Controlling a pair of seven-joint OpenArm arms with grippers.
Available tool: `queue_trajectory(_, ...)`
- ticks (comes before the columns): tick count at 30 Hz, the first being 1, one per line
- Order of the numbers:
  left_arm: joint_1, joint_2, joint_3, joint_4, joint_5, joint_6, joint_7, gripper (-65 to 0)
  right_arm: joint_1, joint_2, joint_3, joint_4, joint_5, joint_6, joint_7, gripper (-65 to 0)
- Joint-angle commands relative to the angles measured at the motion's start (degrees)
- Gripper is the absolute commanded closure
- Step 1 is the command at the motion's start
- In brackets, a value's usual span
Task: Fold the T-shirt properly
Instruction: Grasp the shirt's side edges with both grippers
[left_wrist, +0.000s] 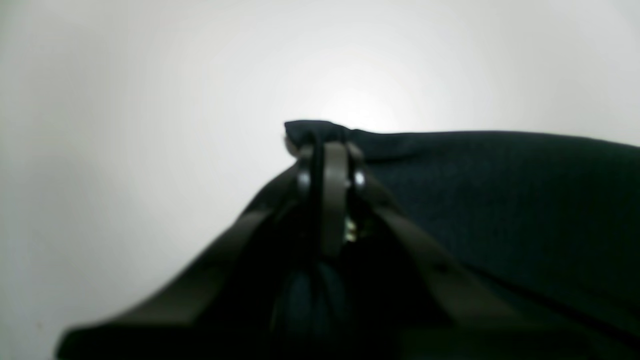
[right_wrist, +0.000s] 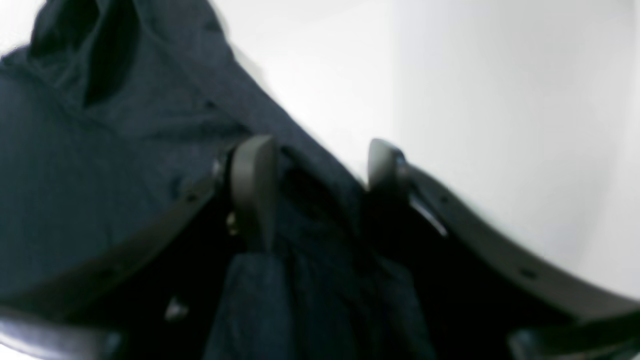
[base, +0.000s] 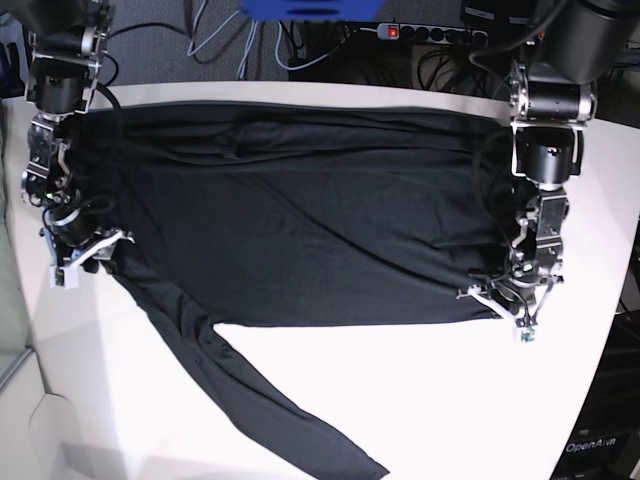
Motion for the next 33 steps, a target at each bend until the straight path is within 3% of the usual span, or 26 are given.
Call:
queue_trajectory(1,-0.75,-0.53,-0.09,0.34,0.67,0.57,1.44,0.0,-0.18,-0.63,-0.07,-0.27,-3.24,0.02,-4.19,-26.4)
queue_trajectory(4,-0.75,-0.53,-0.09,0.34,0.67,0.57,1.44,0.0,-0.18,-1.60,-0.07,-0.27,-7.90,0.02,-4.19,-20.9)
queue_trajectory(10,-0.75,-0.53,-0.09,0.34,0.67,0.57,1.44,0.0,0.26,-3.00,-0.07,-0.27,-12.73,0.02,-4.19,-0.2)
queue_trajectory(17,-0.66,-0.53,-0.18,1.57,0.14,0.57,1.44,0.0,0.09,-3.00,0.11,1.49,-12.82,0.02,-4.10,-0.1)
queue_trajectory(33,7.52,-0.27,-2.64,22.67,0.50,1.01,7.33,0.0,-8.26,-5.29,0.20,25.05,-12.82,0.11,-4.10,-0.2)
